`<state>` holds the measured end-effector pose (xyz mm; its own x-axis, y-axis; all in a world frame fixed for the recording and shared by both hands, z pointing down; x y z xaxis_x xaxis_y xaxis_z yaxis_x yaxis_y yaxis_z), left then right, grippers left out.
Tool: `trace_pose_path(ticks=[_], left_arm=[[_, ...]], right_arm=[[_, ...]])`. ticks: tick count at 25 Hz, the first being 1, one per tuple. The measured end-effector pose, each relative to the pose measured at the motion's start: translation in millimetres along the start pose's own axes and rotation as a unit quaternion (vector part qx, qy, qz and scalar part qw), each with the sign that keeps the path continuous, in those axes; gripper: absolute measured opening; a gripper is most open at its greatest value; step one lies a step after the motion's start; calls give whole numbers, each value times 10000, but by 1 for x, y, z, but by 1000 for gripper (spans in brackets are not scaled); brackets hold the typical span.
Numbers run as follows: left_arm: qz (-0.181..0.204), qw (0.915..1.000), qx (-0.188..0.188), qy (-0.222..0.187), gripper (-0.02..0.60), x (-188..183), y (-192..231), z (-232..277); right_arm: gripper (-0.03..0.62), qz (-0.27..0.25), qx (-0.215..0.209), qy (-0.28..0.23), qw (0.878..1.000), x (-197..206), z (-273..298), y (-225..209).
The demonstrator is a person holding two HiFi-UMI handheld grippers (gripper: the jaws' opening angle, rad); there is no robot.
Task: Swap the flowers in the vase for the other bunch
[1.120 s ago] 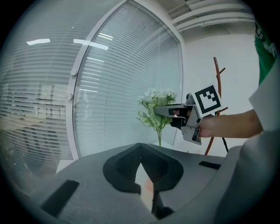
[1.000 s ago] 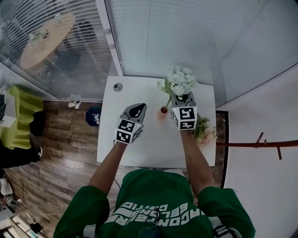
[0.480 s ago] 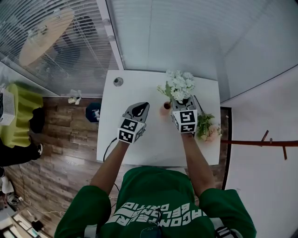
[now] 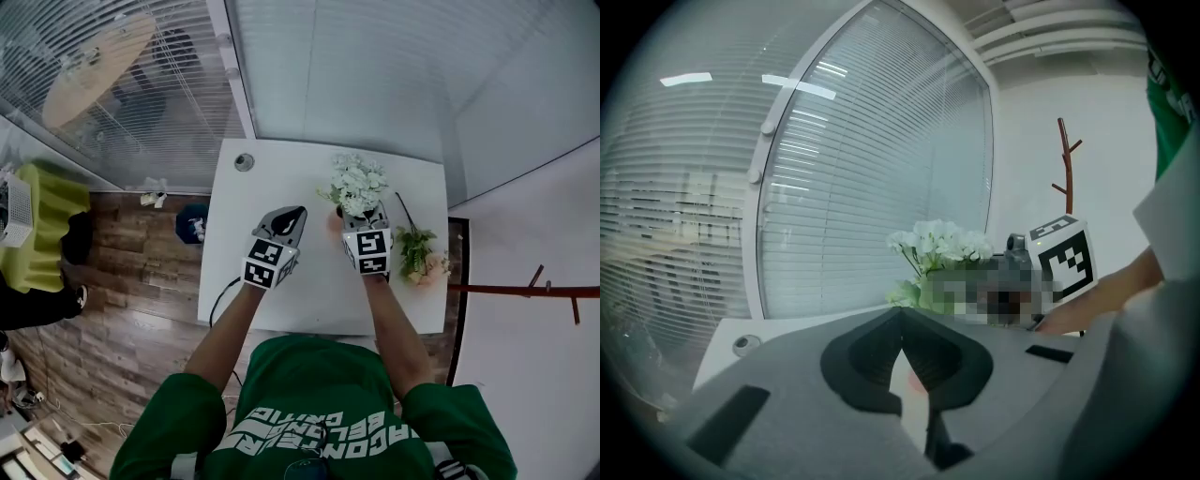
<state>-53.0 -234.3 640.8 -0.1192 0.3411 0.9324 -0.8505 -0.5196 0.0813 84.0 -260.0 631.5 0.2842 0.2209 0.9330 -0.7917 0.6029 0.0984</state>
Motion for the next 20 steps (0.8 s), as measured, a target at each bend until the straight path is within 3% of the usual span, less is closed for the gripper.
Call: trace_pose_path(ticks=[9, 15, 20], left_arm=[[-171, 9998, -90, -17, 8, -9, 2, -20], [-259, 9994, -217, 27, 8, -27, 5, -45], [-304, 9990, -330, 67, 8, -37, 8, -59]], right_arm=[[44, 107, -155, 154, 9997, 0, -4, 12], [137, 262, -321, 644, 9971, -1, -11, 28], [158, 344, -296, 905, 9949, -4, -19, 32]])
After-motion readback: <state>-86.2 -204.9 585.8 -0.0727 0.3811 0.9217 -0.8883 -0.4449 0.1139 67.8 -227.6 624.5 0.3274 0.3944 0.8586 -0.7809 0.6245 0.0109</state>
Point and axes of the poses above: the fingertips, and each gripper's own axes: z forward along the fingers, y to its left, x out of its underside, the point moved 4 cm from there along -z, backward along the fingers, and after that the axes turned 15 degrees about -x, right-handed, at the moved point
